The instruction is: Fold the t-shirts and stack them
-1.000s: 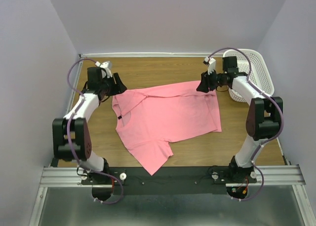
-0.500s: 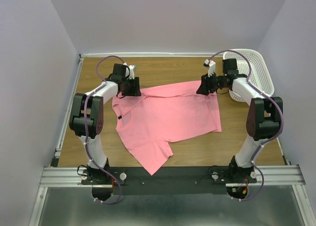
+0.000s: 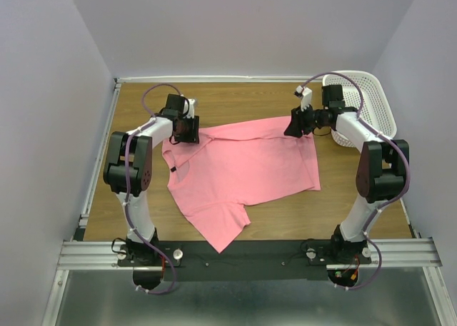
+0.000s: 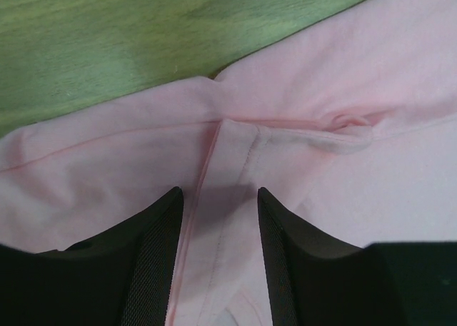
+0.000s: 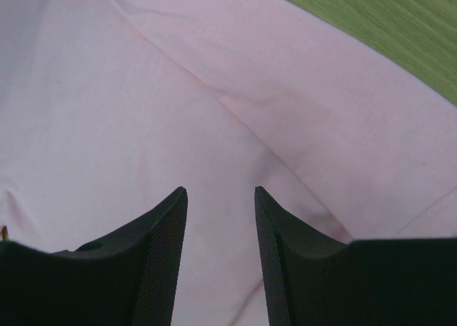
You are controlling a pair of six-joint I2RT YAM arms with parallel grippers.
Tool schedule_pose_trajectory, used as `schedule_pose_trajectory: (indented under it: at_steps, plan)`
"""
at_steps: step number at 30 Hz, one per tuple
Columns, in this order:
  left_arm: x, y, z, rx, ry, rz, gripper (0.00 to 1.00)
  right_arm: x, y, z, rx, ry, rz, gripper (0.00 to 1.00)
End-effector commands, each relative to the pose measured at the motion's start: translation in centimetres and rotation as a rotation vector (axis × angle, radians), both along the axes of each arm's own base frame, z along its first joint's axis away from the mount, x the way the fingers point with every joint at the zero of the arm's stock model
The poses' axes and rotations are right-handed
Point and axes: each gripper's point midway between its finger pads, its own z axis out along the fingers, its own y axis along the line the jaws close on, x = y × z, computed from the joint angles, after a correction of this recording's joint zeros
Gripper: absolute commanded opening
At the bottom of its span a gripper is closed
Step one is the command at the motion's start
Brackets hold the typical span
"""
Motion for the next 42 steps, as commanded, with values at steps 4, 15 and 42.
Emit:
schedule_pose_trajectory:
  at_steps: [4, 15, 42]
  plan:
    - [-1.5, -1.2, -0.9, -0.028, 0.051, -0.058, 0.45, -1.0, 0.3, -0.4, 0.018, 0.031, 0.017, 0.51]
    - [-2.0, -1.3, 1.9, -0.036, -0.002, -0.053, 0.16, -0.9, 0.2, -0.3, 0.017, 0.025, 0.015, 0.51]
    - [-11.4, -7.8, 5.7, -0.103, -0.048, -0.194, 0.55, -0.9, -0.2, -0.4, -0.008, 0.016, 0.011, 0.51]
